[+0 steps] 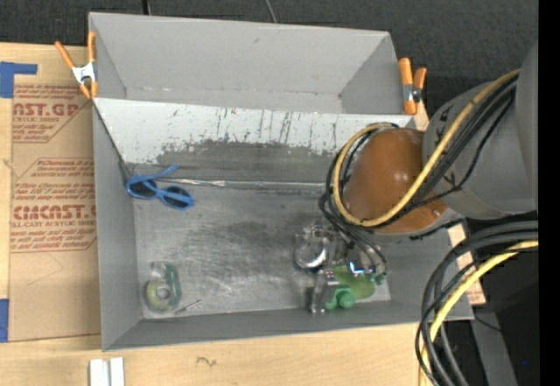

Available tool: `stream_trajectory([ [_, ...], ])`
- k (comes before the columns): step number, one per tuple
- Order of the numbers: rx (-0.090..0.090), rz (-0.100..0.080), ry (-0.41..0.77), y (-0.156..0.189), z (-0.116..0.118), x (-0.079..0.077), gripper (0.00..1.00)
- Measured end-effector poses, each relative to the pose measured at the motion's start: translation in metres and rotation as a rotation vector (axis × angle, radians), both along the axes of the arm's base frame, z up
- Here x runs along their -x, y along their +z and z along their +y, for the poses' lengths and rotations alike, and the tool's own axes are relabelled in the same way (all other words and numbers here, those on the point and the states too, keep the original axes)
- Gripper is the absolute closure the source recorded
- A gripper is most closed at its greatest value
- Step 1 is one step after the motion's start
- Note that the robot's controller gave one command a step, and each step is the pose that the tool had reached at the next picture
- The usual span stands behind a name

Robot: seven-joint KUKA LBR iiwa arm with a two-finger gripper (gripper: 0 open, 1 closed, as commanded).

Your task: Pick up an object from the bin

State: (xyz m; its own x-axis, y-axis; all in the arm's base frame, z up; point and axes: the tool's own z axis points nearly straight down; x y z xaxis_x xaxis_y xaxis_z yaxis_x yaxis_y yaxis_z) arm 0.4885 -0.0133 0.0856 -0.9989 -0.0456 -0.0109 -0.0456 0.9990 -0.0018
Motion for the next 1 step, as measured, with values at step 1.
stream_trajectory([
  [1, -0.005, -0.012, -0.076, -0.0091, -0.0534, -0.0064, 0.00],
])
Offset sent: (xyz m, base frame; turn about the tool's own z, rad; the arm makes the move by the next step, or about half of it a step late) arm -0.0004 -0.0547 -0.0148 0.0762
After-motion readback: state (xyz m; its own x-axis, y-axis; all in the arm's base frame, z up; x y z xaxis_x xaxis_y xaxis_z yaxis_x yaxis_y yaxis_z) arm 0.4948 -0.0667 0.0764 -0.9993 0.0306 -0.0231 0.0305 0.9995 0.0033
